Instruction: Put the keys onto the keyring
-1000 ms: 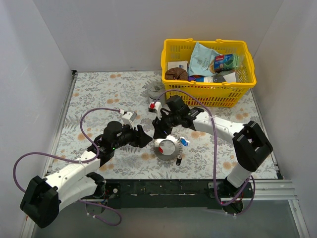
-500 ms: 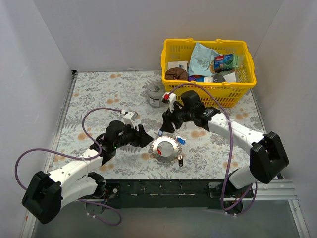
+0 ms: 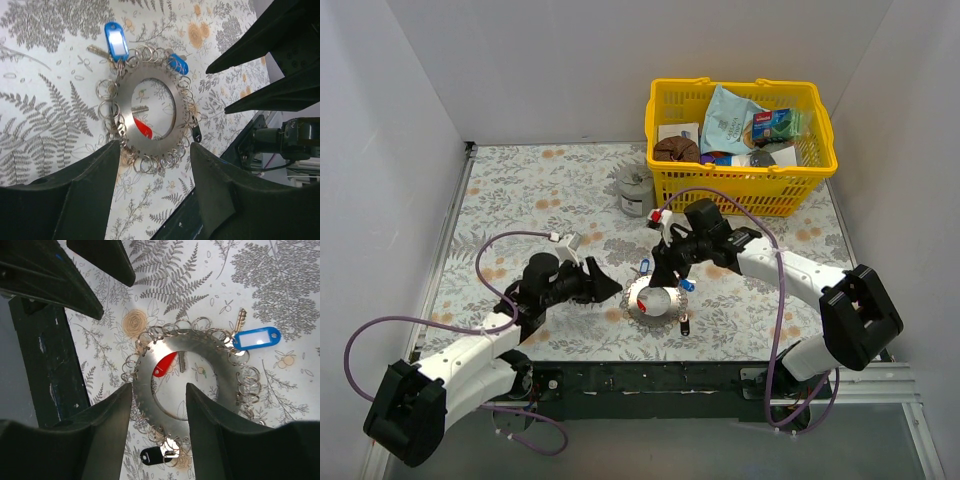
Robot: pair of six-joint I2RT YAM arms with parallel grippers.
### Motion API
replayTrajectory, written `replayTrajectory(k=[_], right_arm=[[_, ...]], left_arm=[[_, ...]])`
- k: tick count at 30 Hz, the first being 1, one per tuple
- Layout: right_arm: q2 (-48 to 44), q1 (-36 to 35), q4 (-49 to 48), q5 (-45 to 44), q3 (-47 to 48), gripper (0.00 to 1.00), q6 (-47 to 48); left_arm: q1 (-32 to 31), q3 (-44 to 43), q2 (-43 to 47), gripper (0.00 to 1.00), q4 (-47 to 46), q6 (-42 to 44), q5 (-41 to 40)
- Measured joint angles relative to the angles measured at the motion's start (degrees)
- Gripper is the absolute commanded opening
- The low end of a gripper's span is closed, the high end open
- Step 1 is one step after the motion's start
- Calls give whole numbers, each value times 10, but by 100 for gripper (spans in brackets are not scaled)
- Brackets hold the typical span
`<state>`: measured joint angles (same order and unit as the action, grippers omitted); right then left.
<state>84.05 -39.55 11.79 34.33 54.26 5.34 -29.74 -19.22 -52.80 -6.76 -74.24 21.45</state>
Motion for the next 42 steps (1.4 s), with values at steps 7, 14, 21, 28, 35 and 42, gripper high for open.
replayTrajectory(k=[7,14,21,28,35,42], right_arm=[[2,-28,-17,21,-12,51,-5],[32,-66,-39,30,-16,47,-15],[63,-82,-56,34,-16,44,-37],[79,-82,-69,23,-16,43,-62],[86,-82,-70,0,-15,43,-84],[87,-83,-72,-24,-11,43,-102]], left_arm=[[12,46,26,53,-10,-54,25],[12,54,15,49,-14,-82,40],[13,54,-14,48,-10,-80,40],[13,54,-43,48,-12,-76,40],[13,53,-56,48,-17,-66,33],[13,35,-80,45,-17,-47,29]])
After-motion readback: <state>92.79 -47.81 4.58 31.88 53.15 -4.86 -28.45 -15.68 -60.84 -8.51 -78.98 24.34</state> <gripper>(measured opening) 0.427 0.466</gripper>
